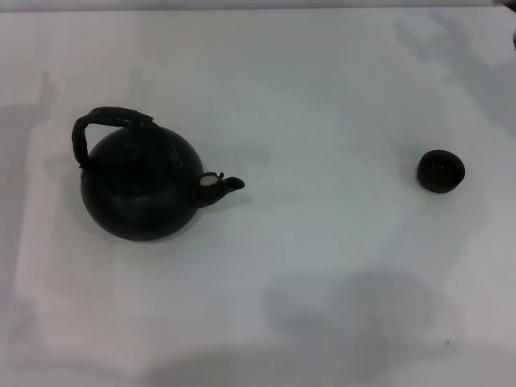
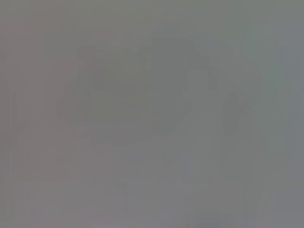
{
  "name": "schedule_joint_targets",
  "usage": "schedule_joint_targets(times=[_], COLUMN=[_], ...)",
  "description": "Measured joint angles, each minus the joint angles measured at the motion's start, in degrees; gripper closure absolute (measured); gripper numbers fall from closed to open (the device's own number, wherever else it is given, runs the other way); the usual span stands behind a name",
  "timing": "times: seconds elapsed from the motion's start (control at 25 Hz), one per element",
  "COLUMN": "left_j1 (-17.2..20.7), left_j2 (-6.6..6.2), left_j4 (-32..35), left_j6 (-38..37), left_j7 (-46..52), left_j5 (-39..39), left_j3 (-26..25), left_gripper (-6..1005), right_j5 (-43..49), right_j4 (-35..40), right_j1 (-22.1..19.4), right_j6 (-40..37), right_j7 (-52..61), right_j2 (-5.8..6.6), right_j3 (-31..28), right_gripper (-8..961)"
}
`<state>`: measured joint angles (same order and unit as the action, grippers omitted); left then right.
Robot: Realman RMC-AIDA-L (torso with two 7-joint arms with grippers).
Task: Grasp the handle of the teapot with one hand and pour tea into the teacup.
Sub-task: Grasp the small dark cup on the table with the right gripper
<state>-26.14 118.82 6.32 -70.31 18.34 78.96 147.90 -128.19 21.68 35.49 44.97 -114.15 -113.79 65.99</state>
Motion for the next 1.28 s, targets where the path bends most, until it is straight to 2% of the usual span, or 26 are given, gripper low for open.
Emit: schedule_joint_targets(times=[0.12, 0.2, 0.24, 0.4, 0.52, 0.6, 0.68, 0.96, 1.04, 1.28], left_j1=[0.08, 0.08, 0.08, 0.11, 0.00, -0.03, -0.04, -0.06, -0.09, 0.29], left_j2=[-0.04, -0.05, -0.05, -0.08, -0.08, -0.08, -0.08, -0.01, 0.00, 0.01], left_j4=[0.00, 0.00, 0.01, 0.01, 0.01, 0.01, 0.01, 0.01, 0.01, 0.01], left_j6=[0.01, 0.01, 0.01, -0.09, -0.29, -0.32, -0.32, -0.27, -0.22, -0.07], left_j7=[0.09, 0.10, 0.10, 0.11, 0.11, 0.11, 0.11, 0.11, 0.11, 0.11], left_j5=[0.03, 0.04, 0.05, 0.06, 0.06, 0.06, 0.05, 0.05, 0.06, 1.44], left_j3=[0.00, 0.00, 0.00, 0.02, 0.01, 0.02, 0.02, 0.02, 0.01, -0.07], left_gripper=[105, 105, 105, 105, 105, 105, 105, 105, 105, 105], right_j5=[9.54, 22.81, 22.81, 40.02, 53.95, 63.08, 69.55, 88.19, 91.16, 96.75], right_j4=[7.10, 11.56, 11.56, 16.79, 21.26, 25.15, 28.87, 40.04, 41.29, 42.74], right_j1=[0.62, 2.44, 2.44, 5.04, 6.92, 7.91, 8.22, 8.23, 8.13, 8.10], right_j6=[-2.45, -1.05, -1.05, 3.73, 9.56, 14.70, 19.07, 30.07, 30.81, 31.69], right_j7=[11.26, 22.38, 22.38, 34.51, 44.27, 49.59, 53.08, 61.35, 64.40, 73.90], right_j2=[1.99, 3.63, 3.63, 5.02, 5.59, 5.22, 4.22, -1.49, -1.81, -1.72], right_j3=[4.77, 5.38, 5.38, 5.12, 4.92, 4.83, 4.77, 5.60, 8.07, 19.09], right_gripper=[138, 142, 144, 153, 160, 164, 169, 184, 186, 190])
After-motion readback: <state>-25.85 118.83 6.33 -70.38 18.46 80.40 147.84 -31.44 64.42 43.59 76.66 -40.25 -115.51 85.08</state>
